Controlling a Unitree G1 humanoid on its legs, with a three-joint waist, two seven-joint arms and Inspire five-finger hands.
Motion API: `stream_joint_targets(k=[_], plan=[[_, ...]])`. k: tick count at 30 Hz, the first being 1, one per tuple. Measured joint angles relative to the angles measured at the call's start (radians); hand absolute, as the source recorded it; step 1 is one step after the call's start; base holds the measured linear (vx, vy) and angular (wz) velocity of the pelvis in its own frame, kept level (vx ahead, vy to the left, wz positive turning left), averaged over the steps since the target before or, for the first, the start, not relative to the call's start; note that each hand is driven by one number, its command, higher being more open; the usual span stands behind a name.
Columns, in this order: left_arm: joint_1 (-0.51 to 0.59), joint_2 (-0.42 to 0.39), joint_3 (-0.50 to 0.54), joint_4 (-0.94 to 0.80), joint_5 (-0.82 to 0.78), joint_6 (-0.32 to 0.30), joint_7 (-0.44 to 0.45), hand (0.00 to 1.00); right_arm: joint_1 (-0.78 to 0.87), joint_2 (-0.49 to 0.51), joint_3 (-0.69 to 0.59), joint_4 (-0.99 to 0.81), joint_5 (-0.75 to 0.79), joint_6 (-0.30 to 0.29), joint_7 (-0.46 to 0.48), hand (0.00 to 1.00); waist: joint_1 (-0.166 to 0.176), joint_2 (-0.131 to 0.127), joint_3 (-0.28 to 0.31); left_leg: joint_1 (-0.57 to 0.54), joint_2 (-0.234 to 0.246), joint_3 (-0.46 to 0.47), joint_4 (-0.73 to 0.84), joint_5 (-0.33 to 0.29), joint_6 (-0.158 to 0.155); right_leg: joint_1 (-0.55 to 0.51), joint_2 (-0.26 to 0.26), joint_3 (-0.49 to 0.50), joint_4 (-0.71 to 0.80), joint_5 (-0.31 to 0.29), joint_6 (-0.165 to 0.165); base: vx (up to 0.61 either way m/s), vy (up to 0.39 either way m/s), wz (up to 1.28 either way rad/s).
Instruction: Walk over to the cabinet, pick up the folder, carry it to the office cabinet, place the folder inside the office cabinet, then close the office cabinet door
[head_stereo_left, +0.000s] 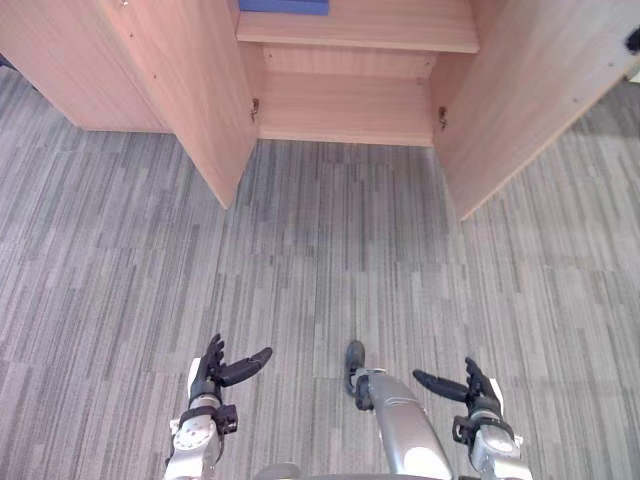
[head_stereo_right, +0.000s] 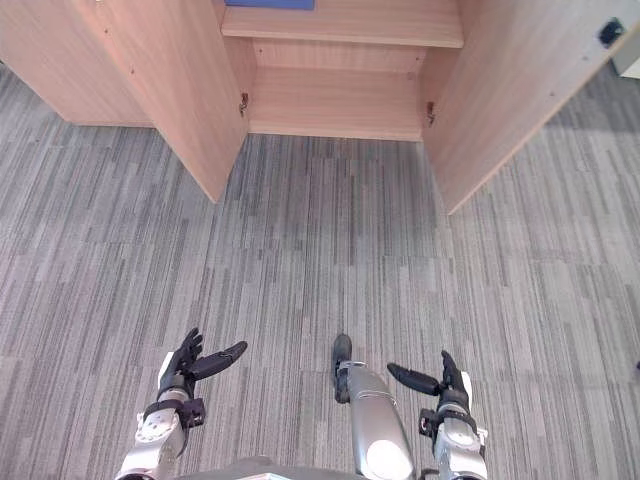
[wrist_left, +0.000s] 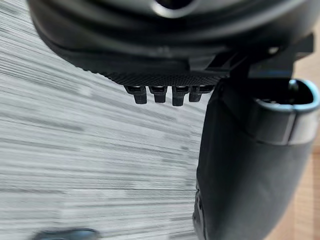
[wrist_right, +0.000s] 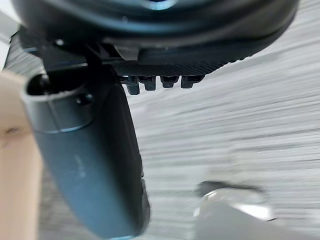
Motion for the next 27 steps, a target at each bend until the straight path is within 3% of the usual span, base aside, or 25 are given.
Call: stream_joint_targets(k=[1, 2, 3, 4, 5, 6, 7, 8, 9, 10, 11, 13, 14, 15, 16, 17, 18, 19, 20, 22, 23, 24, 25, 26, 27], plan=[[0.016, -0.008, 0.001, -0.007, 0.000, -0.001, -0.002, 1.00, 0.007, 0.001, 0.012, -0.010, 0.002, 0.000, -0.001, 1.00, 0.004, -0.010, 0.006, -0.042, 0.017, 0.005, 0.123, 0.087, -0.004, 0.067, 0.003, 0.008, -0.048, -0.013, 0.003, 0.53, -0.173, 0.38], [0.033, -0.013, 0.001, -0.024, 0.000, -0.005, -0.005, 1.00, 0.014, 0.003, 0.022, -0.024, 0.002, -0.001, -0.001, 1.00, 0.010, -0.010, 0.006, -0.093, 0.041, 0.016, 0.257, 0.081, -0.007, 0.126, 0.017, 0.014, -0.100, -0.023, 0.008, 0.64, -0.118, -0.23], [0.056, -0.012, 0.005, -0.060, -0.001, -0.021, -0.011, 1.00, 0.014, 0.027, 0.036, -0.058, 0.014, -0.010, -0.002, 1.00, 0.049, -0.002, 0.008, -0.240, 0.109, 0.050, 0.549, -0.024, 0.029, 0.241, 0.061, 0.033, -0.196, -0.034, 0.002, 0.50, -0.070, -0.34], [0.052, -0.012, 0.006, -0.061, -0.001, -0.020, -0.010, 1.00, 0.011, 0.036, 0.038, -0.070, 0.026, -0.015, -0.002, 1.00, 0.064, -0.007, 0.013, -0.303, 0.123, 0.059, 0.610, -0.062, 0.046, 0.282, 0.073, 0.040, -0.227, -0.039, -0.003, 0.72, -0.089, -0.38], [0.050, -0.012, 0.003, -0.067, -0.002, -0.020, -0.010, 1.00, 0.006, 0.053, 0.040, -0.089, 0.042, -0.021, -0.002, 1.00, 0.085, -0.031, 0.027, -0.400, 0.132, 0.097, 0.636, -0.118, 0.084, 0.364, 0.076, 0.060, -0.294, -0.054, 0.007, 0.54, -0.026, -0.23], [0.055, -0.013, -0.001, -0.068, -0.002, -0.018, -0.016, 1.00, -0.005, 0.061, 0.042, -0.089, 0.057, -0.022, -0.002, 1.00, 0.101, -0.044, 0.031, -0.482, 0.129, 0.133, 0.564, -0.161, 0.115, 0.429, 0.074, 0.074, -0.347, -0.059, 0.010, 0.66, -0.017, -0.27], [0.058, -0.013, -0.003, -0.068, -0.002, -0.018, -0.020, 1.00, -0.012, 0.062, 0.043, -0.086, 0.066, -0.022, -0.003, 1.00, 0.110, -0.054, 0.032, -0.515, 0.118, 0.149, 0.500, -0.176, 0.121, 0.454, 0.068, 0.088, -0.367, -0.069, 0.018, 0.65, 0.038, -0.45], [0.069, -0.012, -0.007, -0.066, -0.002, -0.015, -0.024, 1.00, -0.031, 0.058, 0.041, -0.074, 0.072, -0.024, -0.003, 1.00, 0.118, -0.067, 0.034, -0.569, 0.077, 0.150, 0.323, -0.181, 0.123, 0.493, 0.052, 0.114, -0.389, -0.093, 0.034, 0.56, 0.102, -0.64], [0.077, -0.015, -0.008, -0.055, -0.001, -0.008, -0.031, 1.00, -0.051, 0.055, 0.023, -0.047, 0.076, -0.024, -0.004, 1.00, 0.127, -0.069, 0.031, -0.587, 0.033, 0.126, 0.077, -0.140, 0.104, 0.522, 0.036, 0.143, -0.394, -0.113, 0.060, 0.57, 0.141, -0.73], [0.084, -0.018, -0.008, -0.051, -0.001, -0.004, -0.031, 1.00, -0.057, 0.055, 0.010, -0.032, 0.077, -0.024, -0.008, 1.00, 0.134, -0.065, 0.028, -0.581, 0.015, 0.115, -0.057, -0.095, 0.098, 0.537, 0.032, 0.163, -0.397, -0.130, 0.077, 0.63, 0.239, -0.98], [0.098, -0.017, -0.006, -0.041, -0.001, -0.002, -0.029, 1.00, -0.058, 0.052, 0.005, -0.005, 0.077, -0.022, -0.016, 1.00, 0.153, -0.067, 0.019, -0.564, -0.003, 0.088, -0.114, 0.074, 0.119, 0.567, 0.020, 0.210, -0.393, -0.171, 0.101, 0.54, 0.238, -0.82], [0.085, -0.008, 0.005, -0.015, -0.001, 0.001, -0.021, 1.00, -0.047, 0.055, 0.009, 0.020, 0.075, -0.017, -0.014, 1.00, 0.135, -0.100, -0.012, -0.579, -0.047, 0.108, -0.035, -0.010, 0.174, 0.533, -0.040, 0.240, -0.285, -0.207, 0.120, 0.70, 0.270, -0.34], [0.083, -0.010, 0.004, -0.016, 0.000, 0.000, -0.017, 1.00, -0.043, 0.055, 0.008, 0.036, 0.075, -0.014, -0.013, 1.00, 0.132, -0.105, -0.014, -0.553, -0.055, 0.136, 0.004, -0.072, 0.190, 0.492, -0.065, 0.278, -0.137, -0.220, 0.153, 0.69, 0.260, -0.12], [0.084, -0.010, 0.002, -0.013, 0.000, 0.001, -0.016, 1.00, -0.043, 0.057, 0.008, 0.044, 0.074, -0.011, -0.013, 1.00, 0.131, -0.107, -0.015, -0.524, -0.063, 0.148, 0.011, -0.096, 0.198, 0.469, -0.079, 0.290, -0.046, -0.215, 0.182, 0.79, 0.277, -0.24], [0.085, -0.006, -0.003, -0.011, 0.001, 0.003, -0.016, 1.00, -0.034, 0.062, 0.015, 0.047, 0.068, -0.004, -0.008, 1.00, 0.115, -0.107, -0.015, -0.431, -0.089, 0.152, -0.010, -0.139, 0.215, 0.403, -0.109, 0.293, 0.208, -0.161, 0.307, 0.63, 0.178, -0.16], [0.084, -0.001, -0.007, -0.011, 0.003, 0.002, -0.014, 1.00, -0.027, 0.068, 0.022, 0.053, 0.059, -0.002, 0.000, 1.00, 0.105, -0.106, -0.015, -0.361, -0.099, 0.152, -0.043, -0.156, 0.217, 0.358, -0.110, 0.286, 0.353, -0.162, 0.307, 0.62, 0.136, -0.11], [0.084, 0.004, -0.010, -0.011, 0.003, 0.002, -0.012, 1.00, -0.026, 0.071, 0.028, 0.056, 0.057, -0.002, 0.002, 1.00, 0.101, -0.102, -0.014, -0.311, -0.100, 0.152, -0.071, -0.166, 0.215, 0.331, -0.108, 0.274, 0.434, -0.172, 0.286, 0.54, 0.039, -0.18], [0.083, 0.014, -0.020, -0.012, 0.003, 0.001, -0.010, 1.00, -0.025, 0.071, 0.052, 0.055, 0.056, -0.003, 0.006, 1.00, 0.096, -0.095, -0.017, -0.218, -0.098, 0.151, -0.135, -0.172, 0.211, 0.273, -0.103, 0.220, 0.512, -0.201, 0.222, 0.63, 0.015, -0.21], [0.077, 0.031, -0.033, -0.015, 0.003, -0.001, -0.010, 1.00, -0.023, 0.072, 0.066, 0.049, 0.053, -0.003, 0.011, 1.00, 0.092, -0.087, -0.019, -0.142, -0.091, 0.150, -0.203, -0.173, 0.210, 0.210, -0.100, 0.155, 0.509, -0.228, 0.174, 0.61, -0.013, -0.15], [0.053, 0.040, -0.036, -0.009, 0.003, -0.002, -0.011, 1.00, -0.031, 0.068, 0.077, 0.050, 0.048, -0.004, 0.014, 1.00, 0.078, -0.072, -0.009, -0.081, -0.063, 0.147, -0.243, -0.172, 0.208, 0.142, -0.082, 0.079, 0.403, -0.261, 0.114, 0.41, -0.067, 0.11], [0.035, 0.040, -0.035, -0.006, 0.002, -0.002, -0.010, 1.00, -0.033, 0.065, 0.078, 0.051, 0.044, -0.004, 0.016, 1.00, 0.075, -0.064, -0.004, -0.057, -0.038, 0.146, -0.244, -0.172, 0.208, 0.087, -0.059, 0.047, 0.268, -0.262, 0.105, 0.51, -0.147, 0.24], [0.029, 0.041, -0.036, -0.006, 0.002, -0.004, -0.010, 1.00, -0.033, 0.064, 0.079, 0.051, 0.036, -0.004, 0.016, 1.00, 0.071, -0.064, -0.004, -0.038, -0.023, 0.141, -0.244, -0.173, 0.206, 0.053, -0.044, 0.041, 0.140, -0.230, 0.103, 0.52, -0.173, 0.31], [0.032, 0.049, -0.034, -0.005, 0.002, -0.004, -0.011, 1.00, -0.021, 0.063, 0.084, 0.050, 0.036, -0.004, 0.015, 1.00, 0.064, -0.071, -0.009, -0.017, -0.019, 0.135, -0.243, -0.182, 0.163, 0.051, -0.023, 0.046, -0.035, -0.129, 0.098, 0.55, -0.193, 0.47], [0.047, 0.052, -0.036, -0.004, 0.002, -0.004, -0.012, 1.00, 0.009, 0.059, 0.089, 0.053, 0.035, -0.004, 0.015, 1.00, 0.052, -0.093, -0.022, 0.023, -0.024, 0.122, -0.234, -0.215, 0.106, 0.068, -0.020, 0.078, -0.184, 0.163, 0.039, 0.59, -0.209, 0.19], [0.035, 0.017, -0.034, 0.030, 0.002, 0.002, -0.011, 1.00, -0.007, 0.030, 0.088, 0.083, 0.035, 0.002, 0.015, 1.00, 0.063, -0.044, -0.030, 0.026, 0.028, 0.118, -0.198, -0.220, 0.080, 0.064, 0.017, 0.067, -0.131, 0.120, 0.012, 0.67, -0.227, 0.08]])
